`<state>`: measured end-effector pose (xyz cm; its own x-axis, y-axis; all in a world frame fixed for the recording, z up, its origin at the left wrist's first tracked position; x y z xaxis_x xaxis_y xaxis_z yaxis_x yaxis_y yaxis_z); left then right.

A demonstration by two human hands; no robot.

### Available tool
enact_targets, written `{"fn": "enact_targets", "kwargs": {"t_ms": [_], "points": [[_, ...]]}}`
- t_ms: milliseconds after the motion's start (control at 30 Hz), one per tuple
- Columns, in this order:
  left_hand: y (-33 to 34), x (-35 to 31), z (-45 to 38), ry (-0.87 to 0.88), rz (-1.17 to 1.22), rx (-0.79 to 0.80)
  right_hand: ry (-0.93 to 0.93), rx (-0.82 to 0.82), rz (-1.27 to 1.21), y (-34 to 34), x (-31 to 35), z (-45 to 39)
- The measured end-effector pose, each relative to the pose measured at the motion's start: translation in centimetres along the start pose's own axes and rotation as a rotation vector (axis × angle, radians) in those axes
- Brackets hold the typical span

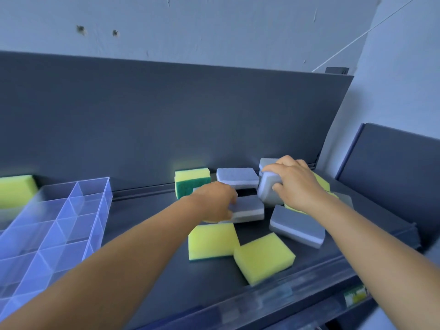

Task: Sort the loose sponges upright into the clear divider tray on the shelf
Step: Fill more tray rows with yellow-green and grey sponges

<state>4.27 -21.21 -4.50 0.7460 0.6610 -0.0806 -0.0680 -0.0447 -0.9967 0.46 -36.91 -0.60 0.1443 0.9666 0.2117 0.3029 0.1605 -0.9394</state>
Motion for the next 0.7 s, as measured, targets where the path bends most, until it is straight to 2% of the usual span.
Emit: {"fn": "enact_targets", "kwargs": {"t_ms": [100, 367, 500, 700], "points": [[0.4, 0.0, 0.7, -0.040, 0.038, 0.023, -0.002, 0.015, -0.093, -0.4, -0.1, 1.0], [1.0, 1.1, 0.9, -0.172, 0.128, -0.064, 0.008, -0.053, -0.218, -0.4, -0.3, 3.0], [-0.6, 1.3, 2.1, -0.196, 0.342, -0.215, 0.023, -0.143, -0.251, -1.3, -0.2, 3.3], [-5.0, 0.8, 5.4, -0.129, 0.458, -0.462, -0.057, -0.143, -0.261, -2.4, 1.9, 4.0]]}}
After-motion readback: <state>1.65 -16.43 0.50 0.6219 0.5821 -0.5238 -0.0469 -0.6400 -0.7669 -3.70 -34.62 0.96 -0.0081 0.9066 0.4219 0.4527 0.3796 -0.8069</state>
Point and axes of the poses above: each hand's wrist, its own z-axis away from the middle knuckle, its own y-axis out of the palm, x = y × z, the point moved 6 cm from there along -z, towards the middle knuckle, and after that the axes turned 9 degrees about y, right-handed, at the moved point
